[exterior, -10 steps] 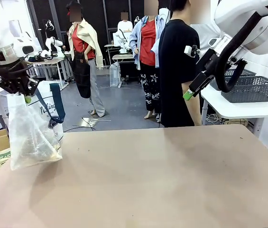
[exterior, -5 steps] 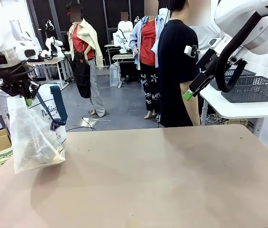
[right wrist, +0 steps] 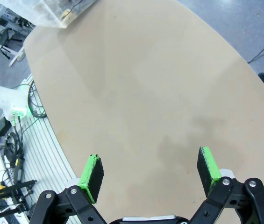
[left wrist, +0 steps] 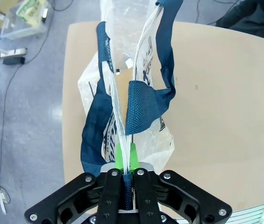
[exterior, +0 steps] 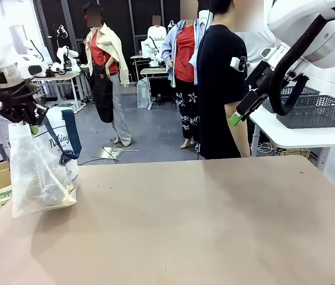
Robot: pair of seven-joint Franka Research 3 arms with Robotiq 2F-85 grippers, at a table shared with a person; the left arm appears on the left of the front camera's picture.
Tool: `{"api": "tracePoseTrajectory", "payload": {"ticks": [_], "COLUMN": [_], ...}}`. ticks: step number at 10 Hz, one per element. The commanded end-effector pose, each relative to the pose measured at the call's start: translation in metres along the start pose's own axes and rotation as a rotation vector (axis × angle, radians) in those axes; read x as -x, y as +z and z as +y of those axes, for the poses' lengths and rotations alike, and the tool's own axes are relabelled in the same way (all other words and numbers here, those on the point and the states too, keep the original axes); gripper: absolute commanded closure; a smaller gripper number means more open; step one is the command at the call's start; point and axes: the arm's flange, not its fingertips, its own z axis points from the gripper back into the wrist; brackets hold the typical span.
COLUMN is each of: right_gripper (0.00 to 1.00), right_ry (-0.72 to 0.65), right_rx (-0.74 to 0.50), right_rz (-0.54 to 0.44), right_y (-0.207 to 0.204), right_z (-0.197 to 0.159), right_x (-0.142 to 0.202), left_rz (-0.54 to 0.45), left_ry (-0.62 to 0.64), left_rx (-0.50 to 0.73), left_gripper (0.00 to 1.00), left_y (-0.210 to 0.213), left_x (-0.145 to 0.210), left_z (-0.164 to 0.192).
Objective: Transfer purchased items from the store into the shopping bag.
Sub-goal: Move the Reusable shopping bag to the right side of the table.
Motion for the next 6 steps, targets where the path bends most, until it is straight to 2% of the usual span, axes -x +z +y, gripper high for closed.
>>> {"api": "tracePoseTrajectory", "payload": {"ticks": [1, 6], "right_gripper": [0.0, 0.0], "right_ry": [-0.013, -0.013], "right_rx": [0.001, 0.001], "right_rz": [0.015, 0.015], "right_y": [0.001, 0.001], "right_z": [-0.001, -0.001], "right_x": [-0.005, -0.005], "left_rz": [-0.073, -0.054], "left_ry": [-0.021, -0.058], "left_rx": [-0.001, 0.031], "left_gripper": [1.0, 1.0], "left_y": [0.002, -0.021], "left_x": [-0.004, -0.005], "left_z": [0.02, 0.047]}}
